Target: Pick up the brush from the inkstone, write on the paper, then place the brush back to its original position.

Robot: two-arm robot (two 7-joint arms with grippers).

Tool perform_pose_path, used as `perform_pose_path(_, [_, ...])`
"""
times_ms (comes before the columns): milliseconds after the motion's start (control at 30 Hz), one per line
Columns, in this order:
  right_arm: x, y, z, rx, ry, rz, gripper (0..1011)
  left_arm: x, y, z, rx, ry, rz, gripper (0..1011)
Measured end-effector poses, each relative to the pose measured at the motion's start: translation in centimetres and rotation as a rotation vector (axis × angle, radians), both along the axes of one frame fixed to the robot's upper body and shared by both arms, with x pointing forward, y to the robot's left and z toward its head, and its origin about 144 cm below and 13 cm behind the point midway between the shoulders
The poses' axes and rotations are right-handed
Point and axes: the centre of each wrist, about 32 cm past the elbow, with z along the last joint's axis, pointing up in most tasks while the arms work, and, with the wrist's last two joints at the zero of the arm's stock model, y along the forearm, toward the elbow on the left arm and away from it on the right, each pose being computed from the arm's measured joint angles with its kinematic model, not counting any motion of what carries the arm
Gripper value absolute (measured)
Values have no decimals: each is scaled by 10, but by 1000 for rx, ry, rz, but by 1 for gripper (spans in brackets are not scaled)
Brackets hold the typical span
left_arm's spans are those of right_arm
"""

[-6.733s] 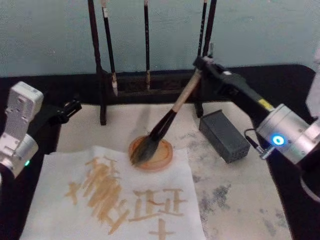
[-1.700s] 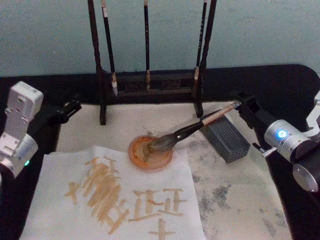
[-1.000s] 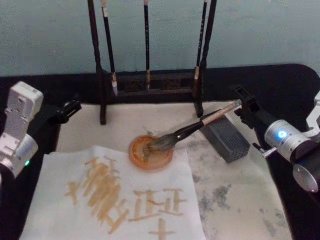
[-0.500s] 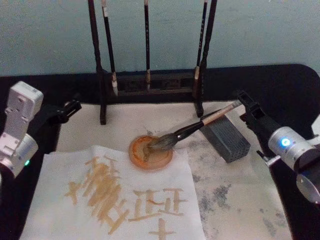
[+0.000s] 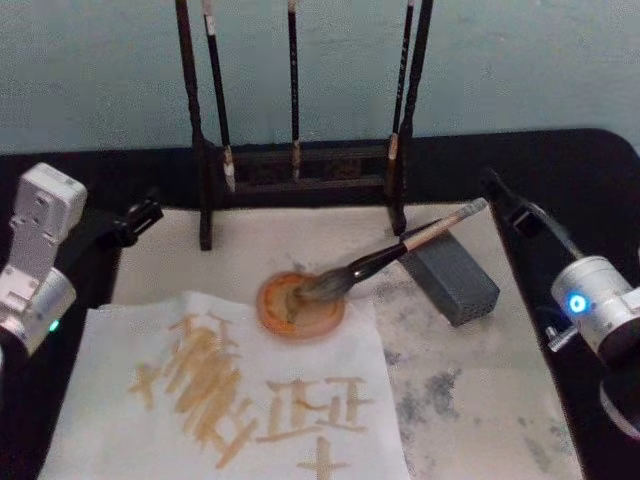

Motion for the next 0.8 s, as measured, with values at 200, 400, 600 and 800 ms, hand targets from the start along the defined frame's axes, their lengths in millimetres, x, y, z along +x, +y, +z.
perform_pose_path(200, [-1,12,10,-296,-127,14,1008,0,0,0,0,0,0,1002])
perform_pose_path(400, [5,24,11,-577,-210,40,1008,0,0,0,0,0,0,1000])
perform_pose_path(600, [10,30,1,-735,-243,70,1006,0,0,0,0,0,0,1002])
perform_pose_path(800, [15,24,-7,-742,-279,128,1008,0,0,0,0,0,0,1002])
